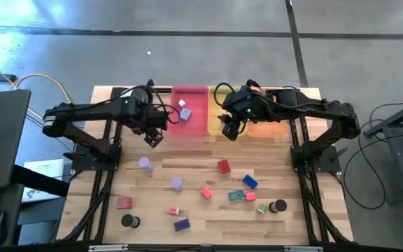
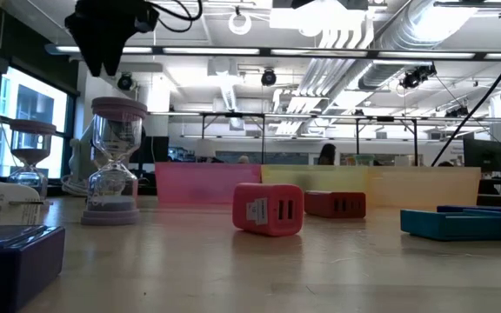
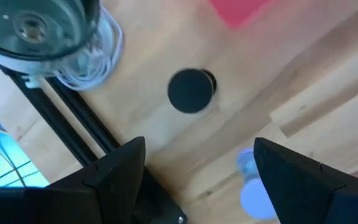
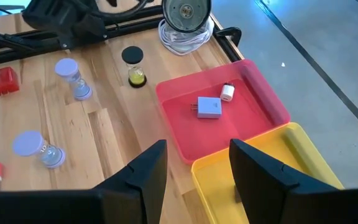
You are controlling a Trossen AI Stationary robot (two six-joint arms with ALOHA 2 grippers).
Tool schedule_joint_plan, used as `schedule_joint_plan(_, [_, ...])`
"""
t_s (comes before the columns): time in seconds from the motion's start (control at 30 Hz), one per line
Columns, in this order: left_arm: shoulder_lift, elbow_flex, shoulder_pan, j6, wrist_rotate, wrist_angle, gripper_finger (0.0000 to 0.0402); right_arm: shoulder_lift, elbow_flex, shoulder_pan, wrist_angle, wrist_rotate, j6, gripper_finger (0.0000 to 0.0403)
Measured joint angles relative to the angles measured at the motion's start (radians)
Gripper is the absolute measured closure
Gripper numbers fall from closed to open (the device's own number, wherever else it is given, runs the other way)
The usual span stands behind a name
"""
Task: Pick & Place Office items
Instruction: Put the black green hourglass into the orange bin
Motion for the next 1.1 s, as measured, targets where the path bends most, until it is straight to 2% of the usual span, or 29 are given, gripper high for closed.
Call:
schedule_joint_plan(0.33, [0.0, -0.014, -0.047, 0.014, 0.025, 0.001, 0.0109, 0.0, 0.0, -0.001, 0.0, 0.0, -0.022, 0.0241])
schedule_joint_plan(0.5, [0.0, -0.024, -0.035, 0.012, 0.043, 0.001, 0.0109, 0.0, 0.0, -0.001, 0.0, 0.0, -0.022, 0.0241])
schedule_joint_plan(0.8, [0.0, -0.156, 0.022, -0.045, 0.044, 0.022, 0.0109, 0.0, 0.0, -0.001, -0.001, 0.0, -0.022, 0.0241])
schedule_joint_plan(1.1, [0.0, -0.225, 0.049, -0.038, 0.115, 0.199, 0.0109, 0.0, 0.0, -0.001, 0.001, 0.0, -0.022, 0.0241])
